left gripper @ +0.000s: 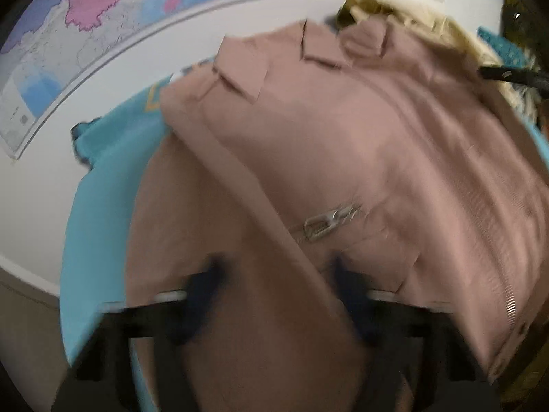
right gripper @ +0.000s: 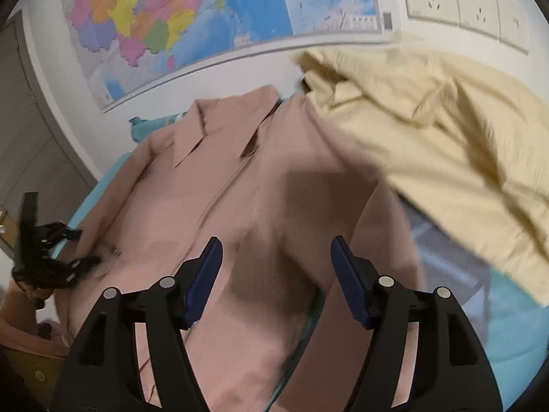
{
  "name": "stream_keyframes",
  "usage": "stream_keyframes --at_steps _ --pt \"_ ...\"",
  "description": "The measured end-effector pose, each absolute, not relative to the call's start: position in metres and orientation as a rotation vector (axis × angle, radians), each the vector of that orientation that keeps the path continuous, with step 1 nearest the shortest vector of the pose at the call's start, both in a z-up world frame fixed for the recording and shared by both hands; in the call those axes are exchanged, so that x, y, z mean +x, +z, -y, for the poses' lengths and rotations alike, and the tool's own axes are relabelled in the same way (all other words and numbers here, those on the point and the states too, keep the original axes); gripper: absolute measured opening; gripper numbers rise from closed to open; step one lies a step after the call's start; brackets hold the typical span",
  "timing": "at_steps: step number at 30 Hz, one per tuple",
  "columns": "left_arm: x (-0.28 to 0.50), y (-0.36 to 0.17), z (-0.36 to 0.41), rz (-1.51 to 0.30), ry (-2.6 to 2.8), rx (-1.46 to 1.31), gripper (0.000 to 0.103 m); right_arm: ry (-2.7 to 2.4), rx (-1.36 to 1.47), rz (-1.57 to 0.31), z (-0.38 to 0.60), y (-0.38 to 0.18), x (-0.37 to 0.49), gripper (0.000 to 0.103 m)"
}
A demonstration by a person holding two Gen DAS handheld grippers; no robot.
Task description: Fold large clothes
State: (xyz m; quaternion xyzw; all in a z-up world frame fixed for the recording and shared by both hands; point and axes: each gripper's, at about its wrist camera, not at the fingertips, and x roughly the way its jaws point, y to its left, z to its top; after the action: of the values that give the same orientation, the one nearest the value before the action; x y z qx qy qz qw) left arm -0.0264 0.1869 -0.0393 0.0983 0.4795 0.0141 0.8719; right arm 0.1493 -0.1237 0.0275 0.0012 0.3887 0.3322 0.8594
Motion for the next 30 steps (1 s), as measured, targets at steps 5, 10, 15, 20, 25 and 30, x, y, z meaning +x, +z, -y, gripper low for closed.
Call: stream_keyframes --at_steps 5,10,15,20,25,30 --pt "-0.034 -0.003 -0.255 -0.905 0.212 0.047 0.003 0.719 0.019 -0.823 0.127 0.022 0.136 0.065" --pt "-0.037 0.049 -0.331 -0.831 0.417 0.006 0.007 0.736 0.013 -0.813 0.122 0.022 0.131 0.065" --pt "-0.016 0.027 -0.350 -0.934 0.658 0.185 0.032 0.772 0.000 -0.812 0.106 0.017 0.131 0.066" --pt "-0.023 0.028 -0.329 -0.865 0.619 0.142 0.054 0.797 -0.070 -0.819 0.085 0.015 0.126 0.070" --pt "-0.028 0.073 -0.306 -0.681 0.503 0.084 0.067 0.821 -0.147 -0.809 0.048 0.021 0.137 0.071" --pt "0.016 0.062 -0.235 -0.741 0.187 0.165 0.073 0.817 -0.232 -0.850 -0.011 0.008 0.172 0.070"
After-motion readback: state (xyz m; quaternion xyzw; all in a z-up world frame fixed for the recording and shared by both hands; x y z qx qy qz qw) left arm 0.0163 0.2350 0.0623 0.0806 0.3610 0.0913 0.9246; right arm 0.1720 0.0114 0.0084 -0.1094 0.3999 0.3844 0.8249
